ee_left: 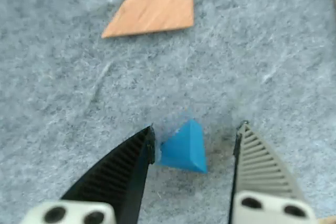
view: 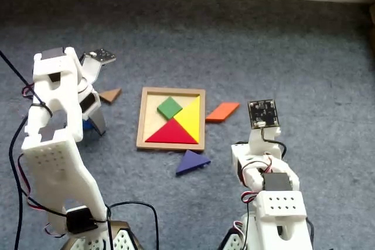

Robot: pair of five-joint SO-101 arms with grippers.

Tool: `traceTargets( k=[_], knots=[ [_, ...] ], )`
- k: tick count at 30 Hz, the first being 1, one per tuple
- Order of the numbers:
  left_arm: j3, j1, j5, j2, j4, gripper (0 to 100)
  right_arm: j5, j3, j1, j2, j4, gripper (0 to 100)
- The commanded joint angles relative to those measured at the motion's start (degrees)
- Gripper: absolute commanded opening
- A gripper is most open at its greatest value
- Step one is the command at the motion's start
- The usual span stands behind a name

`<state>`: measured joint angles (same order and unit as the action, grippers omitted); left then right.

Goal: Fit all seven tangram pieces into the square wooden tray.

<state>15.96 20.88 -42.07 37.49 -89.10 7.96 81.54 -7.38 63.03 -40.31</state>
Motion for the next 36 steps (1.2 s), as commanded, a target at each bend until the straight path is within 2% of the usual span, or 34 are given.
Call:
traceTargets(
  k=[1,8,15,19,22,31,36],
  knots=[
    [3.4,0.7,-0.6,0.3,-1.0,15,0.6,-0.6,0.4,0.9,1.6,0.6],
    [3.2,0.6,-0.5,0.4,-3.1,1,0.6,-0.7,0.4,0.9,1.6,0.6],
    [3.3,0.6,-0.3,-0.2,-4.5,0,0.6,-0.7,0.4,0.9,1.6,0.6],
    [2.9,-0.8,-0.2,-5.4,-7.4,0,0.6,-0.7,0.4,0.9,1.6,0.6],
    [2.7,-3.7,0.5,-11.3,-10.7,0,0.6,-0.7,0.4,0.9,1.6,0.6],
    [2.8,-17.2,13.6,-22.8,-10.9,0,0.6,-0.7,0.7,0.9,1.6,0.6],
    [2.8,-26.0,20.7,-22.7,-5.2,0,0.6,-0.7,0.7,0.9,1.6,0.6]
  ],
)
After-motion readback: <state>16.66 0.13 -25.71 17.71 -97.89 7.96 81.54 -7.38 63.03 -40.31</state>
